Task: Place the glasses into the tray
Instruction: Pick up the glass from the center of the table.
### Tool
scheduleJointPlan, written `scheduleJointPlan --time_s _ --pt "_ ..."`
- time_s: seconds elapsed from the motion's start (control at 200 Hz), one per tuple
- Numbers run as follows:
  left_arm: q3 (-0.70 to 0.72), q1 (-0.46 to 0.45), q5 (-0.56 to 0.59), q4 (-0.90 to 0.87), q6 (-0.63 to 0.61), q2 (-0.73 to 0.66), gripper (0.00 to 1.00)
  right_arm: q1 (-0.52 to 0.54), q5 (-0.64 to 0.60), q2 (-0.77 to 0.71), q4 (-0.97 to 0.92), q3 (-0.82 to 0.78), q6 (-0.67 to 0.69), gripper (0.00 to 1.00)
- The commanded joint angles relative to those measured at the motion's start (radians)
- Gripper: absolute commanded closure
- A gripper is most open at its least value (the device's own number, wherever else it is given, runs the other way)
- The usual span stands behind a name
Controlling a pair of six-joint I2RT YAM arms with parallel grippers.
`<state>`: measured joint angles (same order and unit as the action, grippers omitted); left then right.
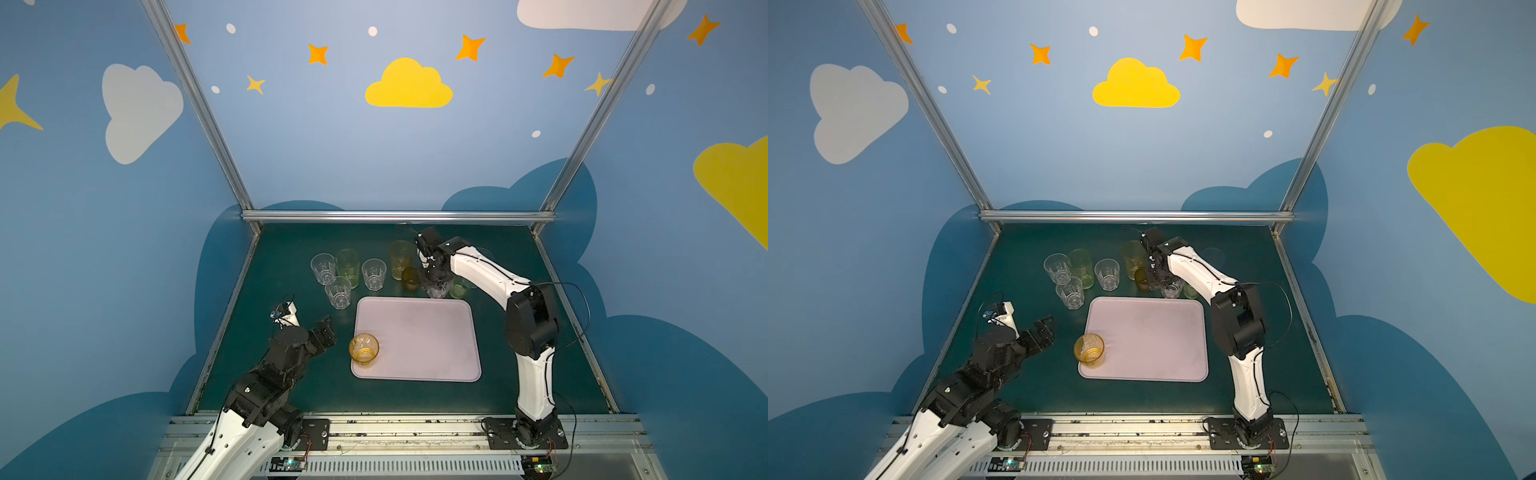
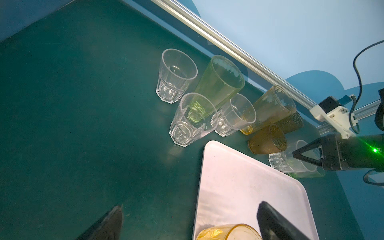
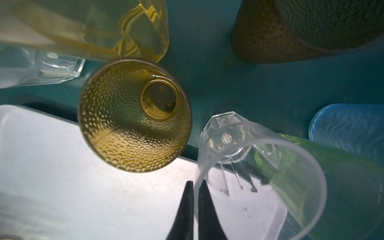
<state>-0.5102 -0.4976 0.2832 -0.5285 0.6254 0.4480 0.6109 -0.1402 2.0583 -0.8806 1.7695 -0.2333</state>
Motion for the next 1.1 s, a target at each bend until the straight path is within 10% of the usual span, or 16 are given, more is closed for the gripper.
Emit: scheduleJointPlan --time_s 0.0,1.097 --pt "0.01 0.003 0.022 -0.013 0.003 -0.001 0.0 0.018 -0.01 -0.008 -0.025 0.031 0.002 1.0" --pt "-0.01 0.007 0.015 0.033 -0.01 0.057 0.0 0.071 -0.057 -0.287 -0.074 -0.082 -0.041 1.0"
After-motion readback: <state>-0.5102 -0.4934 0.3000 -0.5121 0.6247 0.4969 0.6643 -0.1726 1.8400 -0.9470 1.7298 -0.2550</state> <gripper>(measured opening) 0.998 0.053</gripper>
